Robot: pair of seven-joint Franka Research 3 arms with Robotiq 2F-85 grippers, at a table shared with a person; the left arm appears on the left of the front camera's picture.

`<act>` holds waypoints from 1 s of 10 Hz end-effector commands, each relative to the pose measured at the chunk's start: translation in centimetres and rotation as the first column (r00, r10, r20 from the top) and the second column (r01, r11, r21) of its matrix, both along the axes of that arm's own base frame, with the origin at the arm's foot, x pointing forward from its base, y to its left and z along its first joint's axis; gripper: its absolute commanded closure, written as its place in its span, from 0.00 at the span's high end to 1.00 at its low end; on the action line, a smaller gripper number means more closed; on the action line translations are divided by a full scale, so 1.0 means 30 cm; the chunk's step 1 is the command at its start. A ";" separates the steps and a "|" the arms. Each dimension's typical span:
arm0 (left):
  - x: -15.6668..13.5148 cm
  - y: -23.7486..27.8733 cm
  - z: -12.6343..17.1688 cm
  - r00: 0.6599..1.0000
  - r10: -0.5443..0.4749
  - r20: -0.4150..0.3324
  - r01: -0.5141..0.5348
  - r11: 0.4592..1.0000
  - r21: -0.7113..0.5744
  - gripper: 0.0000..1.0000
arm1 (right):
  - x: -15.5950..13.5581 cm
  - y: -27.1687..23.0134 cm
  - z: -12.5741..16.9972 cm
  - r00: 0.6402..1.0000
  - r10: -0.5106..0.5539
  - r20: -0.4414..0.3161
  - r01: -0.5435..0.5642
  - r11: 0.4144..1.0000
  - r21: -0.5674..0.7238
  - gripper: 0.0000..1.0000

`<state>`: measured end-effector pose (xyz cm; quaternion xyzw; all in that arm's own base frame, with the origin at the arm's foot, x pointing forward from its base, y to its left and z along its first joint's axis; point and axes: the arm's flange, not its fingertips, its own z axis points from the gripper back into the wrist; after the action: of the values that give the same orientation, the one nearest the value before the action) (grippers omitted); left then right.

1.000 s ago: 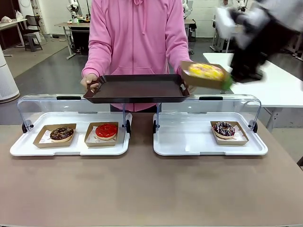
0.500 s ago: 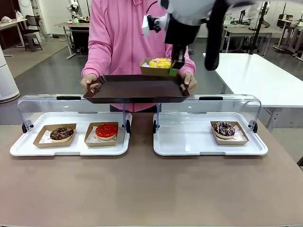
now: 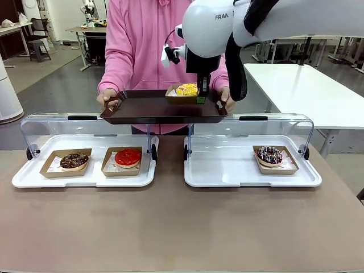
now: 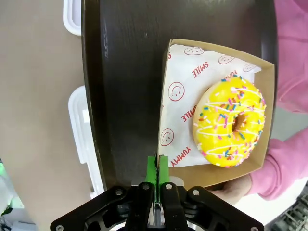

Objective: Provide the desired donut to the person.
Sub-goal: Place the picked Paper togo box onto the Handle tray extended by the person.

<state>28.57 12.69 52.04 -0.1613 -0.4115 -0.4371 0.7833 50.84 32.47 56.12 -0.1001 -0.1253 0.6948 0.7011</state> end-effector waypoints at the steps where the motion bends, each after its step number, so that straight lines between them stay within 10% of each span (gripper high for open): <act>1: -0.003 0.010 -0.003 1.000 -0.017 0.013 0.017 1.000 -0.008 1.00 | 0.006 -0.031 -0.034 0.998 0.045 0.041 -0.044 0.999 -0.009 0.01; 5: -0.003 0.010 -0.003 1.000 -0.017 0.013 0.017 1.000 -0.008 1.00 | 0.022 -0.059 -0.108 0.996 0.091 0.010 -0.091 0.996 0.014 0.01; 6: -0.003 0.010 -0.003 1.000 -0.017 0.013 0.017 1.000 -0.008 1.00 | 0.036 -0.064 -0.105 0.996 0.084 0.000 -0.084 0.996 0.021 0.16; 7: -0.003 0.010 -0.003 1.000 -0.017 0.013 0.017 1.000 -0.008 1.00 | 0.021 -0.069 -0.105 0.996 0.089 0.010 -0.090 0.996 0.021 0.61; 9: -0.003 0.010 -0.003 1.000 -0.017 0.013 0.017 1.000 -0.008 1.00 | 0.019 -0.079 -0.071 0.995 0.100 0.009 -0.100 0.994 0.033 1.00; 10: -0.003 0.010 -0.003 1.000 -0.017 0.013 0.017 1.000 -0.008 1.00 | 0.013 -0.084 -0.071 0.995 0.100 0.000 -0.100 0.995 0.031 1.00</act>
<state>28.57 12.70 52.04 -0.1613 -0.4115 -0.4371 0.7833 51.67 30.69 53.98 -0.0983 -0.1351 0.7199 0.6737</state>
